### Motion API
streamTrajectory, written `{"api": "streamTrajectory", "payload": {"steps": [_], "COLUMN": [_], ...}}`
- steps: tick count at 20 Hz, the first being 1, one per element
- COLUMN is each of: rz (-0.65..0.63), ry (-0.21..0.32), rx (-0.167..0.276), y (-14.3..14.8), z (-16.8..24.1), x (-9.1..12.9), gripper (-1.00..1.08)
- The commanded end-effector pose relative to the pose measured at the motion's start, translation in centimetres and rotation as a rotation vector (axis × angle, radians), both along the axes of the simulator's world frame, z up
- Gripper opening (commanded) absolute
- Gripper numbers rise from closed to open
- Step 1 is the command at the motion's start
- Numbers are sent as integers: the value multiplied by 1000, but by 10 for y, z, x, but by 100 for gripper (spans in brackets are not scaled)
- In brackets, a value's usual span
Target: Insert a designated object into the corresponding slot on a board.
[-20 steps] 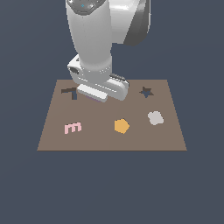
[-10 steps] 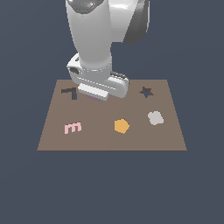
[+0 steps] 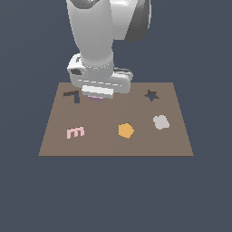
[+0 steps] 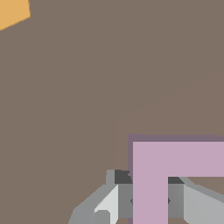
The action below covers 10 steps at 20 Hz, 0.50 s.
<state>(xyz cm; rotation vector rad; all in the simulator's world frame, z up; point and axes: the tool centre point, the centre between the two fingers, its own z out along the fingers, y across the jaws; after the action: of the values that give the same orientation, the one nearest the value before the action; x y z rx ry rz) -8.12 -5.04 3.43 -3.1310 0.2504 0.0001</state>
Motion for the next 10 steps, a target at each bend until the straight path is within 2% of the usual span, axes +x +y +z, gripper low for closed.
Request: {"api": "streamTrajectory", "payload": {"steps": [1,10], "rz": [71,388], "ry": [-1,-1], "rx": [0,0], "y": [-3,-19], "z": [0,2], "x": [-5,-24], "gripper": [-100,-100]}}
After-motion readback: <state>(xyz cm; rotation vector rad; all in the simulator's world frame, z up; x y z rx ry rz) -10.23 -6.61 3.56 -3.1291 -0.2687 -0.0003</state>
